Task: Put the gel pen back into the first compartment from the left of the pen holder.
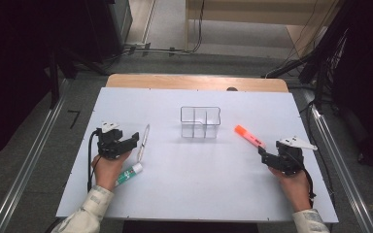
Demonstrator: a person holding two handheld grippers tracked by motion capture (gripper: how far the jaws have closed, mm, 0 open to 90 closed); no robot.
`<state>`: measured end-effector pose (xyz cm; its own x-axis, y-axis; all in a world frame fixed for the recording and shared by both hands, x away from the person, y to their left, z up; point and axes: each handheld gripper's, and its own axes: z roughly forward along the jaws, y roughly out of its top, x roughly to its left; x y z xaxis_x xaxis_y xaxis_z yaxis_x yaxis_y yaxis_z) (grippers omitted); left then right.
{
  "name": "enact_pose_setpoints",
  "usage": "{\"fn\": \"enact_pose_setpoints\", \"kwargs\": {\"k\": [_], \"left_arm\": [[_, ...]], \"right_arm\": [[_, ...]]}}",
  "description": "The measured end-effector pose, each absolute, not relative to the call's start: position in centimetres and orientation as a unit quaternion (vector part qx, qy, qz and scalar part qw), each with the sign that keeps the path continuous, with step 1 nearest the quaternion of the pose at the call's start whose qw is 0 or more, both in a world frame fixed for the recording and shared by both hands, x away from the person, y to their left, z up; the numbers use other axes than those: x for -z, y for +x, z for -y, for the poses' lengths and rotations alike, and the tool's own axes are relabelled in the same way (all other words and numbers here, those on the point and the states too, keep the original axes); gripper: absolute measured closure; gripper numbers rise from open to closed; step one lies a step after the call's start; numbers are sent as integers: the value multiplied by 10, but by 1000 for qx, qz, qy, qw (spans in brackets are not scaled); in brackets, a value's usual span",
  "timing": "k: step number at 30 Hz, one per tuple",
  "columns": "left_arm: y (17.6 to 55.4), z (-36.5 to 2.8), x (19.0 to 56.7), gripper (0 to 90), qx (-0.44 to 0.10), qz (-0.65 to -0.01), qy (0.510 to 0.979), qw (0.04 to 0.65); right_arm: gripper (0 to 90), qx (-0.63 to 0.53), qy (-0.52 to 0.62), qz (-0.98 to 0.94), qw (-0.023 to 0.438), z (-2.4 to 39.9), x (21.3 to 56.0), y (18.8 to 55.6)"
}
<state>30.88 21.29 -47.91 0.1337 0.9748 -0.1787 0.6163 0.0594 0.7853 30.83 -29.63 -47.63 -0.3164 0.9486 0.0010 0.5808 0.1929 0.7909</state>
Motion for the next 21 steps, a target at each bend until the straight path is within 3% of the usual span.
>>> {"fn": "enact_pose_setpoints", "kwargs": {"k": [4,12,13,21], "left_arm": [[322,-204,477,396,-231,-610,658,376],[344,-186,477,542,-221,-599,689,342],[347,-184,478,596,-218,-602,690,339],[363,-179,482,632,-194,-606,706,311]], "right_arm": [[257,-358,527,-727,256,297,476,308],[256,-358,527,-727,254,297,477,308],[256,-359,527,-727,255,297,476,308],[257,-359,527,-727,255,298,476,308]]}}
